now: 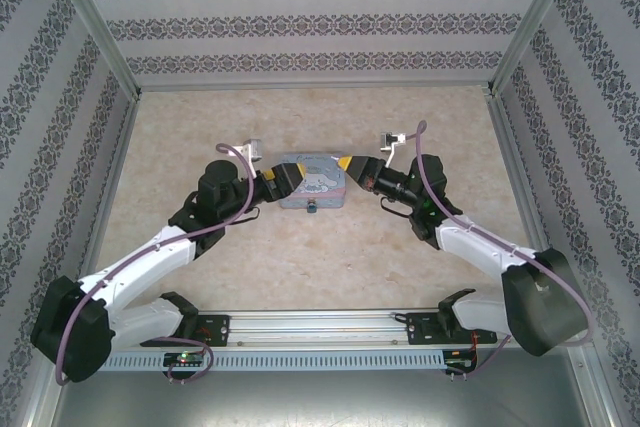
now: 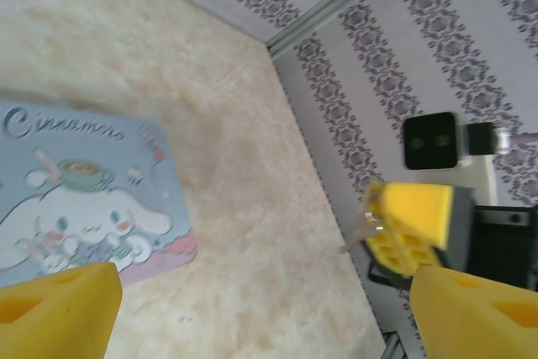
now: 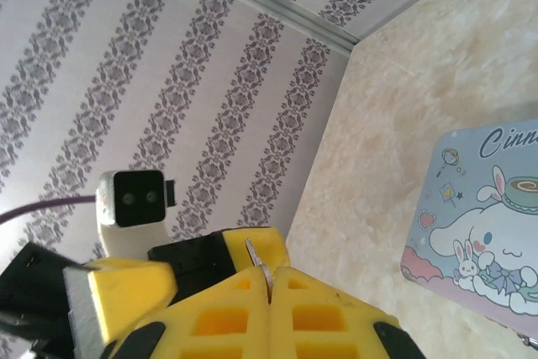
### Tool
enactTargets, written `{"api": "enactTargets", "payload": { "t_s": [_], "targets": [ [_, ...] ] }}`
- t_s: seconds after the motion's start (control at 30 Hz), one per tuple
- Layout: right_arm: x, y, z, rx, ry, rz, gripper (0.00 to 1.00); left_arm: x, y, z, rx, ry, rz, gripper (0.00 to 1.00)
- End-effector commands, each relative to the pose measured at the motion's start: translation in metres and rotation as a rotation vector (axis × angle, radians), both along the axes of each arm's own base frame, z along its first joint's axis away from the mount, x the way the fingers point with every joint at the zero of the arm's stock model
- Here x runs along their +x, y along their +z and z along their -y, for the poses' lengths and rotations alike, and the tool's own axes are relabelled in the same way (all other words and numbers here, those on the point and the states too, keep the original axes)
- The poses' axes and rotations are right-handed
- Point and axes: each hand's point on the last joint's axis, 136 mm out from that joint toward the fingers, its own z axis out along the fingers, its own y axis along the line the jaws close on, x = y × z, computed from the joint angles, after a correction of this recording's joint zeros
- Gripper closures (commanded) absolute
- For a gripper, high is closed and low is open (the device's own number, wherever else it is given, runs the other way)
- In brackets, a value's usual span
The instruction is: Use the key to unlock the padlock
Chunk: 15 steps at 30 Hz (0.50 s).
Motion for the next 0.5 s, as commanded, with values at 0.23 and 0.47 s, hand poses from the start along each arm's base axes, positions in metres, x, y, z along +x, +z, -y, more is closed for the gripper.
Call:
{"api": "enactTargets", "payload": {
  "t_s": [0.23, 0.47],
  "targets": [
    [-0.031, -0.004, 0.01, -0.167, -0.011, 0.256, 1.0, -0.009, -0.013, -0.013, -0.013, 0.04, -0.009, 0.1],
    [-0.034, -0.005, 0.011, -0.175, 0.002, 0.267, 1.0, -0.006, -0.028, -0.011, -0.03, 0.048, -0.043, 0.1]
  ]
}}
